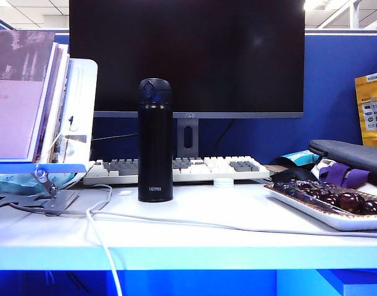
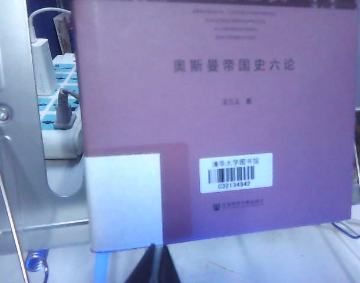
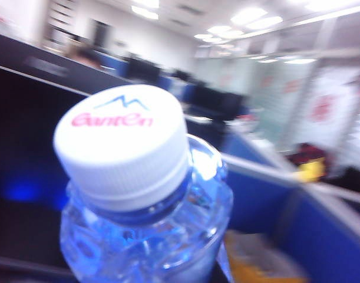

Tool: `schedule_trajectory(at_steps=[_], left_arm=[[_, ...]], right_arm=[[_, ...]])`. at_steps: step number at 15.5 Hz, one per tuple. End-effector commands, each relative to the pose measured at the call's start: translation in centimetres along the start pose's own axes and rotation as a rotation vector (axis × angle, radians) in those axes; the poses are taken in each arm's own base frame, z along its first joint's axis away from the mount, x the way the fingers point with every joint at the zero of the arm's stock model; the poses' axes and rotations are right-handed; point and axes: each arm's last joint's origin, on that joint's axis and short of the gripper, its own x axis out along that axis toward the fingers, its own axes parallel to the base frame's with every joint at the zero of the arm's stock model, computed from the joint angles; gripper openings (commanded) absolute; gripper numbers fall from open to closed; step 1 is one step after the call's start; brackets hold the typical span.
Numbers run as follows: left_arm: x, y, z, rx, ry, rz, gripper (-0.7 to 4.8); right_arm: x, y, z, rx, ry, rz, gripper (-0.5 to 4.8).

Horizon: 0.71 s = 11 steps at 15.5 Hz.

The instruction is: Pick up the mineral water bottle and place it vertically to the right of the black thermos cup.

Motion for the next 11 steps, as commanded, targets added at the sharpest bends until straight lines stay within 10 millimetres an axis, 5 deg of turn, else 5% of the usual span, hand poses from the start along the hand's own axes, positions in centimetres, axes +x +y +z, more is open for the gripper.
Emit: schedule_trajectory(at_steps=[1,11], left_arm=[[0.0,0.0,-0.1,0.004,0.007,-0.004,-0.04],[0.0,0.0,-0.1,0.004,0.007,-0.004,-0.04]], right_arm=[[-0.6,0.3,0.6,0.21,-0.056,0.193,1.38],[7.9,6.9,-4.4,0.368,0.089,0.56,1.38]])
